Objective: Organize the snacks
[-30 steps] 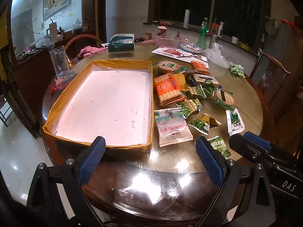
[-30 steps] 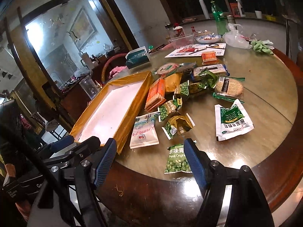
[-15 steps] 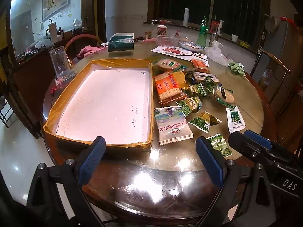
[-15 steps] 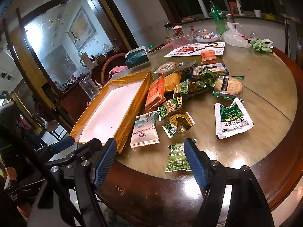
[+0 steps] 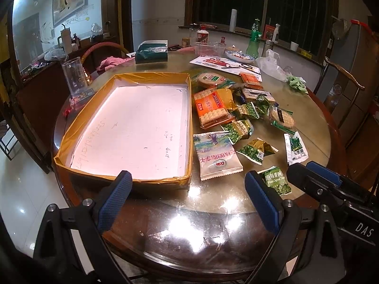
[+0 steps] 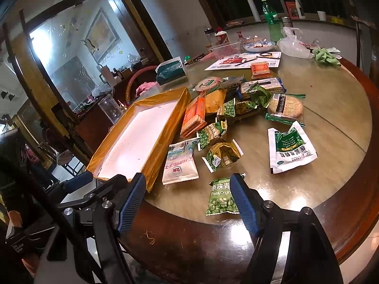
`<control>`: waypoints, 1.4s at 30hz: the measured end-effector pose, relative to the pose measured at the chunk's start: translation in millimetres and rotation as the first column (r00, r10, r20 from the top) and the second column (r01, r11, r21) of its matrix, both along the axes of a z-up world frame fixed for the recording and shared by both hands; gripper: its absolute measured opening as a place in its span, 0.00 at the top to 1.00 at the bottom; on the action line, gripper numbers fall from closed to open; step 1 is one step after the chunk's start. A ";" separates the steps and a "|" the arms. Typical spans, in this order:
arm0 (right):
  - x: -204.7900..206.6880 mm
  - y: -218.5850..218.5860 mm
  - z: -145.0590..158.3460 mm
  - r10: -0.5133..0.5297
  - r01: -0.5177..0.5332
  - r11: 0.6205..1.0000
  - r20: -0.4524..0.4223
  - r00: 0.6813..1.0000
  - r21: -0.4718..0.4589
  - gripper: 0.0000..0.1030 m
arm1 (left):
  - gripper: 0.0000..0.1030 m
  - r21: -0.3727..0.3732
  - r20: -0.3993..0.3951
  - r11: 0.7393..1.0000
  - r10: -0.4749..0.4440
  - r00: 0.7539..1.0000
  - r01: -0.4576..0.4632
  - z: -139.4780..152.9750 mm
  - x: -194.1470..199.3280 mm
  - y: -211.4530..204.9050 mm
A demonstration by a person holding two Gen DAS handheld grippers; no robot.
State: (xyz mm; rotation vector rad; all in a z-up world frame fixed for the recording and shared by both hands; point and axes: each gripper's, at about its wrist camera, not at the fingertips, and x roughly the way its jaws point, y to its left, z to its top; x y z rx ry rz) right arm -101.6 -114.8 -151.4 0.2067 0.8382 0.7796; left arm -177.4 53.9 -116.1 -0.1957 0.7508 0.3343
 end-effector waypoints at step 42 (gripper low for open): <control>26.1 -24.9 -22.3 -0.060 0.058 0.997 -0.043 0.997 -0.043 0.29 | 0.07 0.003 -0.073 0.999 -0.040 0.997 0.041 -18.6 23.6 -6.5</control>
